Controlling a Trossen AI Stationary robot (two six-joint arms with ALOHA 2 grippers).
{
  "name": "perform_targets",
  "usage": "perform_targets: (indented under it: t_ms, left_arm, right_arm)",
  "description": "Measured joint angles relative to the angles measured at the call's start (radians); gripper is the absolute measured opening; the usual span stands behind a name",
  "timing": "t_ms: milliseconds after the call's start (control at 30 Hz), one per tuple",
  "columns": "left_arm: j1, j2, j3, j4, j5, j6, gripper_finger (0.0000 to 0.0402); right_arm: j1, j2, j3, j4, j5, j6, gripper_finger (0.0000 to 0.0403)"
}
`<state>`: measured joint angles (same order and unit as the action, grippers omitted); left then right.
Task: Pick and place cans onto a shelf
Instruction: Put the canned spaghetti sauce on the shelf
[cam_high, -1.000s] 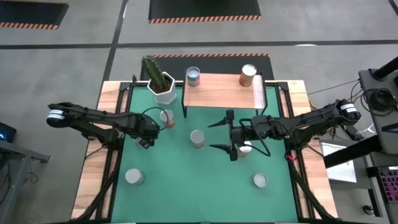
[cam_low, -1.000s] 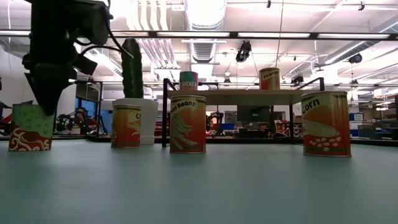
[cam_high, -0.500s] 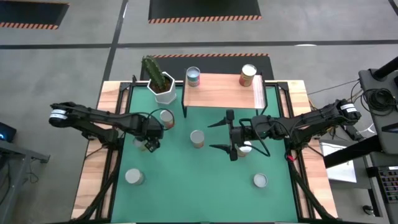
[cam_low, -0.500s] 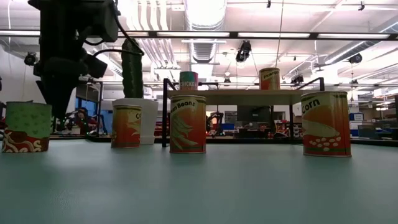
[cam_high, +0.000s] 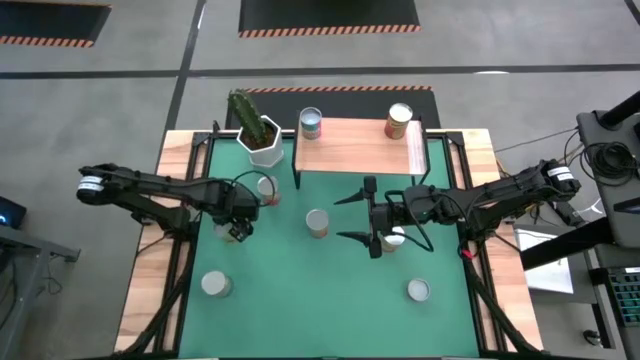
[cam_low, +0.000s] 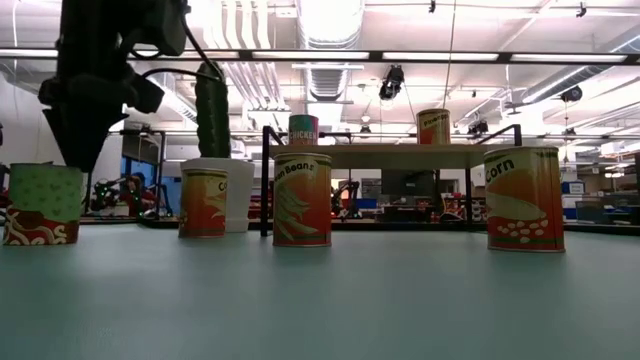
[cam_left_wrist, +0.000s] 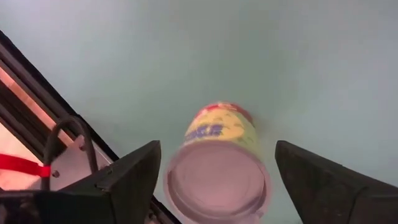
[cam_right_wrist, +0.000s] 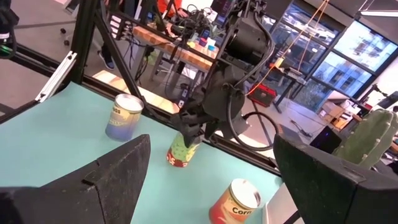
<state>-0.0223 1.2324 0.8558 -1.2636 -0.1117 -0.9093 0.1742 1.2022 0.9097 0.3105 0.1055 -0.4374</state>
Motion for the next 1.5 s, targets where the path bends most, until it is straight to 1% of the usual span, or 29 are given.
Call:
perform_targets:
  t_ms: [100, 200, 767, 1133, 1267, 1367, 1500]
  left_arm:
    - [0.0, 0.0, 0.0, -0.038, 0.027, -0.013, 0.0302]
    - [0.0, -0.001, 0.0, -0.07, 0.026, -0.02, 0.0303]
    - [-0.016, -0.007, -0.01, -0.063, 0.028, -0.049, 0.0303]
    - [-0.053, -0.009, -0.055, -0.017, 0.002, -0.08, 0.0303]
    - [-0.059, -0.013, -0.086, 0.018, 0.015, -0.093, 0.0302]
    - [-0.07, -0.014, -0.092, 0.053, 0.015, -0.097, 0.0296]
    - [-0.077, -0.014, -0.09, 0.057, 0.015, -0.103, 0.028]
  right_arm:
    - [0.0, 0.0, 0.0, -0.003, 0.0, 0.0, 0.0328]
    - [0.0, 0.0, 0.0, -0.007, 0.0, 0.0, 0.0328]
    - [0.0, 0.0, 0.0, -0.024, 0.0, 0.004, 0.0328]
    - [0.0, 0.0, 0.0, -0.024, 0.0, 0.007, 0.0328]
    - [0.0, 0.0, 0.0, -0.023, 0.0, 0.007, 0.0328]
    - [0.0, 0.0, 0.0, -0.023, 0.0, 0.007, 0.0328]
    - [0.0, 0.0, 0.0, -0.023, 0.0, 0.007, 0.0328]
